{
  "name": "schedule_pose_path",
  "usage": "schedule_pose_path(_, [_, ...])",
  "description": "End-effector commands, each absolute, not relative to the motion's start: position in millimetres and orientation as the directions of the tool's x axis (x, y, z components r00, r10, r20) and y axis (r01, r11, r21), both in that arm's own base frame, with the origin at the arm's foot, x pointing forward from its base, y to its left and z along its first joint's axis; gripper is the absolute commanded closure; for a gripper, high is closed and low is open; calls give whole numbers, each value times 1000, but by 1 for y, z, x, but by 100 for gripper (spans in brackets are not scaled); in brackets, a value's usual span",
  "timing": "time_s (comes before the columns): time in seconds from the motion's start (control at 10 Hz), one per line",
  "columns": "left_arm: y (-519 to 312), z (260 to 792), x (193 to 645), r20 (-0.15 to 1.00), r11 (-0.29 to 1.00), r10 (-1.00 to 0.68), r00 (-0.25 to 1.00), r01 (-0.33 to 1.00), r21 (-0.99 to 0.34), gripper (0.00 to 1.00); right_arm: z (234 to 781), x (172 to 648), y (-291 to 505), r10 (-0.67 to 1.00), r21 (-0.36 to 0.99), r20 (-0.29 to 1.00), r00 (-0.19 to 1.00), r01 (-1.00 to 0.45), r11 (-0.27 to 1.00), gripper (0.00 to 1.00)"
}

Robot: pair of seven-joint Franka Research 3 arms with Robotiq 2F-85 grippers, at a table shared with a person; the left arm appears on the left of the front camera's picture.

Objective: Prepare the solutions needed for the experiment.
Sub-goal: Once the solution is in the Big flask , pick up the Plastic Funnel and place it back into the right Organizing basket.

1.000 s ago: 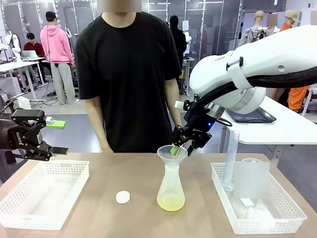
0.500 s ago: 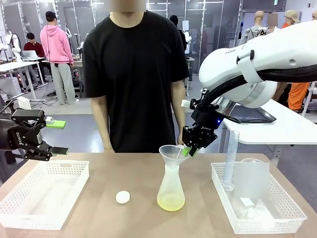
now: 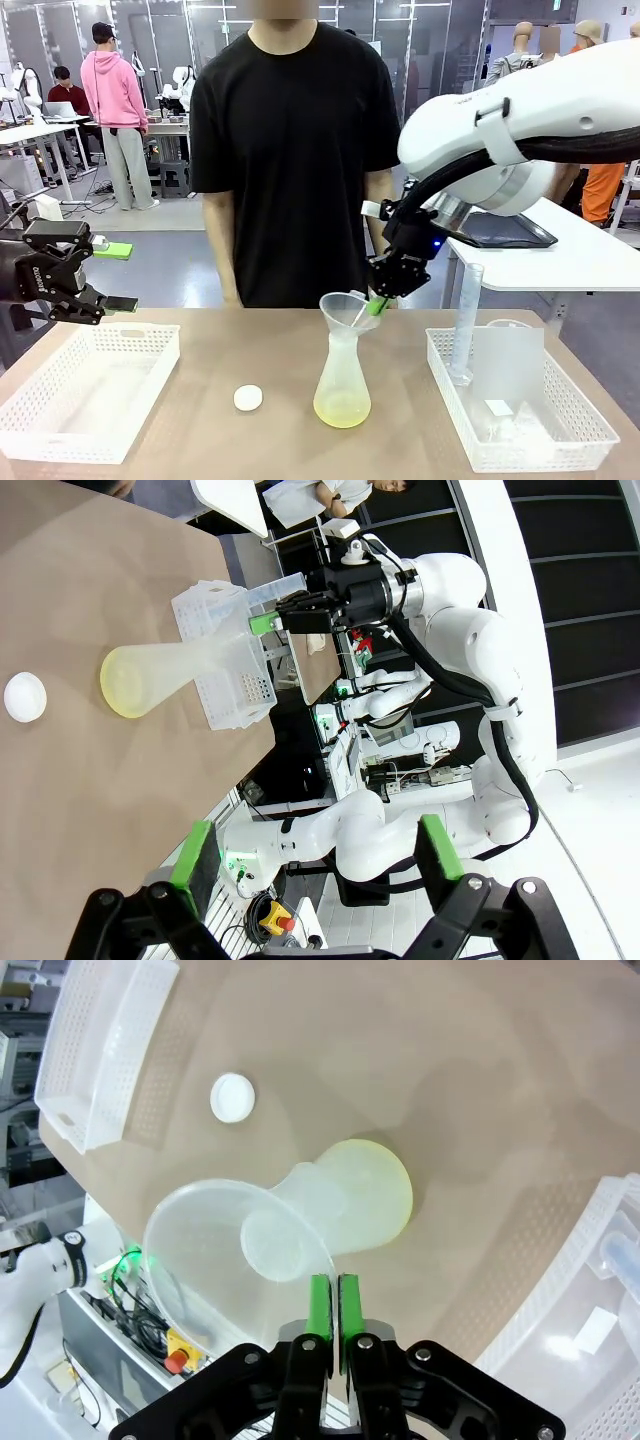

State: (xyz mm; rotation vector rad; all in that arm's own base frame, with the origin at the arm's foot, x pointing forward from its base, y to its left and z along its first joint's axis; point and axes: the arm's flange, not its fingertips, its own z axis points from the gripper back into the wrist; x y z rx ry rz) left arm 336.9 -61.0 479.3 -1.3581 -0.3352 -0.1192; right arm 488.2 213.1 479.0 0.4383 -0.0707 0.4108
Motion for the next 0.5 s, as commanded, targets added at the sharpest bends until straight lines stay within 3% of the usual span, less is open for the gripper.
schedule_pose_path(0.0, [-63, 481, 338, 303, 186, 119, 946, 279, -942, 0, 478, 484, 200, 370, 399, 145, 918, -396, 827, 92])
schedule_pose_path(0.4, [-63, 481, 338, 303, 186, 119, 946, 279, -942, 0, 478, 484, 200, 370, 399, 145, 918, -396, 827, 92])
